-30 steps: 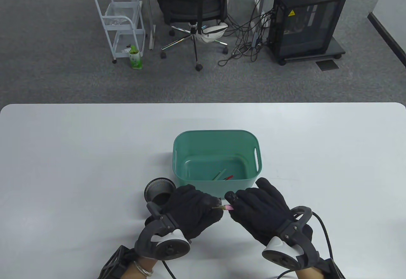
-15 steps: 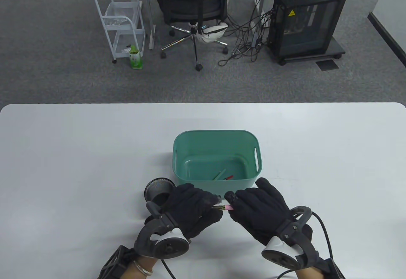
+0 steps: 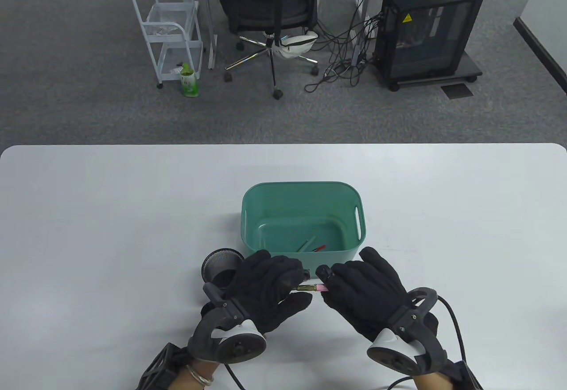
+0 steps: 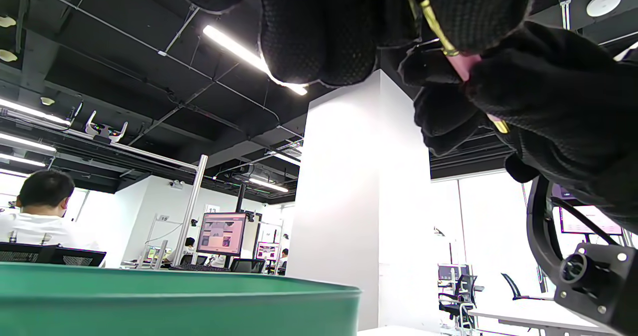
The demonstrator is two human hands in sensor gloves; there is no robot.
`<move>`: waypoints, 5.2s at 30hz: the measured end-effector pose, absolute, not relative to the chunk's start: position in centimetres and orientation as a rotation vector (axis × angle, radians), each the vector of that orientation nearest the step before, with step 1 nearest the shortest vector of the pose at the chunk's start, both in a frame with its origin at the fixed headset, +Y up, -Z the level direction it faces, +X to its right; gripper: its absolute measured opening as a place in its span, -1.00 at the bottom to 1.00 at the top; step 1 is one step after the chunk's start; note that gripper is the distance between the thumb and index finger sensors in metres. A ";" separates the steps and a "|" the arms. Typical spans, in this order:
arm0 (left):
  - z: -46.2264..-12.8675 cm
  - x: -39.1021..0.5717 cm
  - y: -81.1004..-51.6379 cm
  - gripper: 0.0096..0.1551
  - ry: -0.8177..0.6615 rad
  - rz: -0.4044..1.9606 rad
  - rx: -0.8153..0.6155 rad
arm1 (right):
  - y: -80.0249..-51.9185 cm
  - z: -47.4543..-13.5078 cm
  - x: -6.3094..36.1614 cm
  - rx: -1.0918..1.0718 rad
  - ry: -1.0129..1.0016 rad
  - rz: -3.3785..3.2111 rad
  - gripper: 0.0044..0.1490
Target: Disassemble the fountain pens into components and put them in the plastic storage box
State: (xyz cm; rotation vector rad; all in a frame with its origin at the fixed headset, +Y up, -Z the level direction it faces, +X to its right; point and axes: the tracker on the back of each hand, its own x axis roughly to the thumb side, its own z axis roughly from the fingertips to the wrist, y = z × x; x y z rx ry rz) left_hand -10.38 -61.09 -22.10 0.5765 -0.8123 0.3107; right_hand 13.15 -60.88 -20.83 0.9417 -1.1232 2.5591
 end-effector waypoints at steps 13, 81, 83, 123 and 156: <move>-22.1 -10.3 -61.1 -0.52 -0.820 0.320 0.576 | -60.9 -20.8 13.2 0.946 -1.122 2.560 -0.45; -22.2 -10.5 -61.2 -0.43 -0.833 0.351 0.588 | -61.1 -20.8 13.0 0.960 -1.118 2.560 -0.44; -22.2 -10.5 -61.2 -0.42 -0.833 0.351 0.587 | -61.1 -20.8 13.0 0.961 -1.117 2.561 -0.44; -22.2 -10.5 -61.2 -0.49 -0.828 0.340 0.587 | -61.2 -21.0 13.1 0.955 -1.106 2.572 -0.44; -22.0 -10.6 -61.2 -0.40 -0.831 0.333 0.604 | -61.2 -21.0 13.3 0.941 -1.119 2.567 -0.44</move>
